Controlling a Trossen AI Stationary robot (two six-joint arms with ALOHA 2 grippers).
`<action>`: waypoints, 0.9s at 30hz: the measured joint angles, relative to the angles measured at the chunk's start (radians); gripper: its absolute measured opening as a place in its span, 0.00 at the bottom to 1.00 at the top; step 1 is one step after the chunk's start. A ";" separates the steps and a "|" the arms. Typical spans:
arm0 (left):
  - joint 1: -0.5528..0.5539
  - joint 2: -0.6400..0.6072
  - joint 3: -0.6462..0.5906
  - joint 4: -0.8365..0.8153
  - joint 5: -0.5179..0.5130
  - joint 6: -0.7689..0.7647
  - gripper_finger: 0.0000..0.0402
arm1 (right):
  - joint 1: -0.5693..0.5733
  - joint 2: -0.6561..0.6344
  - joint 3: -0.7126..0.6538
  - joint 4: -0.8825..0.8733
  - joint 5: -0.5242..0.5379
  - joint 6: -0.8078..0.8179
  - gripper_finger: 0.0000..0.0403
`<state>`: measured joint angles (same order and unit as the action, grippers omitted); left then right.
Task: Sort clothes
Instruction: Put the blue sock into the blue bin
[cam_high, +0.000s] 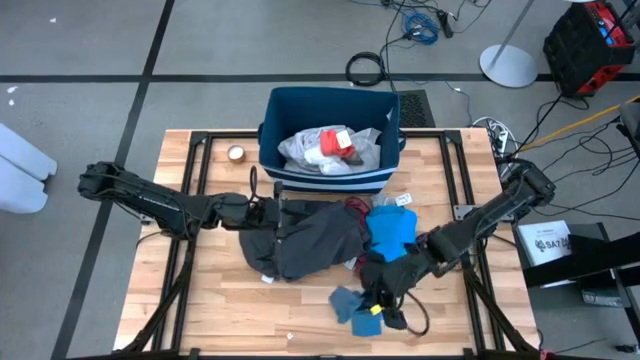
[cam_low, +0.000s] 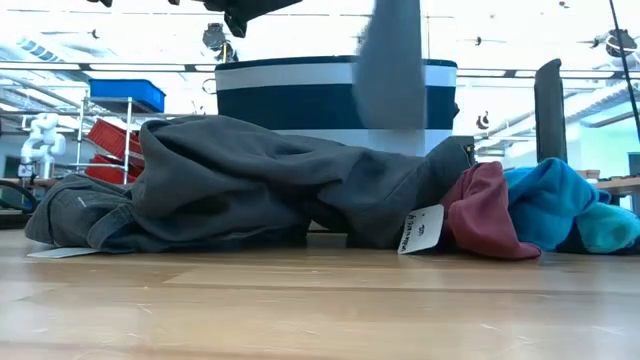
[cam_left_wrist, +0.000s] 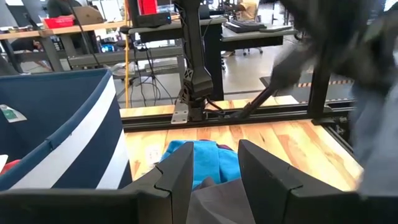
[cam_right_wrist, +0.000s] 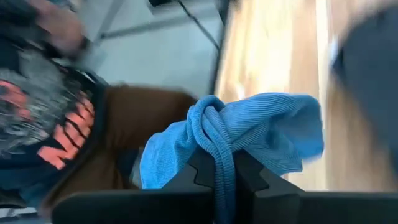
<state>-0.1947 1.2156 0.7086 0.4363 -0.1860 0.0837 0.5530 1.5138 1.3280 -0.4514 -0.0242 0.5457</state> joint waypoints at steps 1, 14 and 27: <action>0.000 0.000 0.000 0.000 0.000 0.000 0.34 | -0.008 -0.001 0.048 -0.017 0.000 -0.047 0.01; 0.000 0.000 0.000 -0.001 0.000 0.000 0.34 | -0.218 -0.002 0.519 -0.196 0.211 -0.673 0.01; 0.000 0.000 -0.001 -0.013 0.000 -0.001 0.34 | -0.816 0.040 0.555 -0.230 0.081 -0.700 0.01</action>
<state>-0.1947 1.2156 0.7078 0.4233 -0.1862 0.0830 -0.2632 1.5534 1.8829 -0.6811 0.0563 -0.1544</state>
